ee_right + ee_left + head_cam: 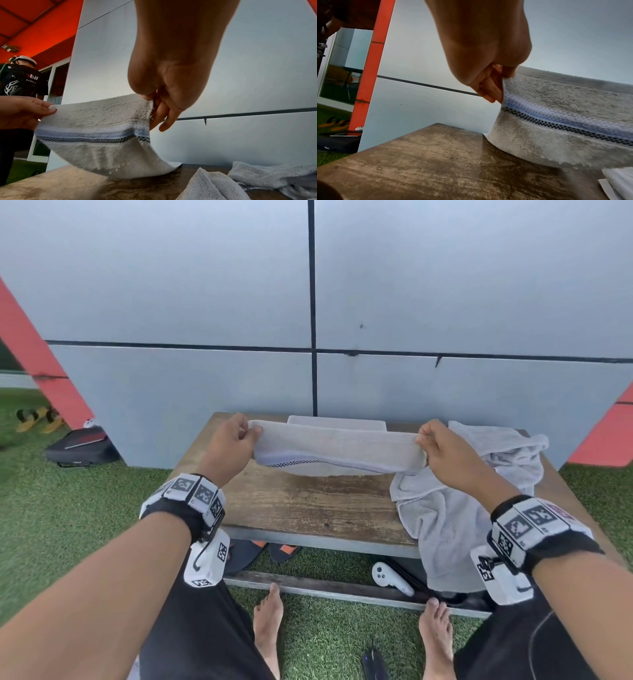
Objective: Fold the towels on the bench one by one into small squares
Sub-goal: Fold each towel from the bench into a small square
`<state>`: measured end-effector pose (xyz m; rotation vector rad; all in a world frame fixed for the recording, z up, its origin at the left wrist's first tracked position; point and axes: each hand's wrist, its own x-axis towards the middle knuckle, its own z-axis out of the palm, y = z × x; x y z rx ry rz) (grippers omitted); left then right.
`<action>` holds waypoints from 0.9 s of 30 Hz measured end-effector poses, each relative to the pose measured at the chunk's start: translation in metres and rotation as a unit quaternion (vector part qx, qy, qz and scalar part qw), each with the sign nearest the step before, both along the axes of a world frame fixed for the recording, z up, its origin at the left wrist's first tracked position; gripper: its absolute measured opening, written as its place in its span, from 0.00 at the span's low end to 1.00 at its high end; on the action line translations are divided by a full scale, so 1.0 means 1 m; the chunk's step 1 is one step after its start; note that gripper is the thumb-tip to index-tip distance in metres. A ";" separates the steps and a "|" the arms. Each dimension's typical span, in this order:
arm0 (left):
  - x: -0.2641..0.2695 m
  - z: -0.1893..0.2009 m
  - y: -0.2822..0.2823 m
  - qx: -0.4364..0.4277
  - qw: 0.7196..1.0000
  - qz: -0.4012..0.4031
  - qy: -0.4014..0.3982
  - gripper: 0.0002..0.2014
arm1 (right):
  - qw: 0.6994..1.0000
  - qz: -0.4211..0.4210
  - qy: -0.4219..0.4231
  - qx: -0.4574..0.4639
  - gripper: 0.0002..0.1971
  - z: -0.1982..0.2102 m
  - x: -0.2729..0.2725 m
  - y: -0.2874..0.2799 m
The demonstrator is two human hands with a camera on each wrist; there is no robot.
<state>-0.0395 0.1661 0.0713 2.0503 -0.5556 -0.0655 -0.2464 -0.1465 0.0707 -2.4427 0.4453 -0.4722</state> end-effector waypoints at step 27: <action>0.062 -0.064 -0.043 0.056 0.994 0.074 0.059 0.13 | 0.996 -0.047 0.063 0.048 0.07 -0.047 0.101 -0.041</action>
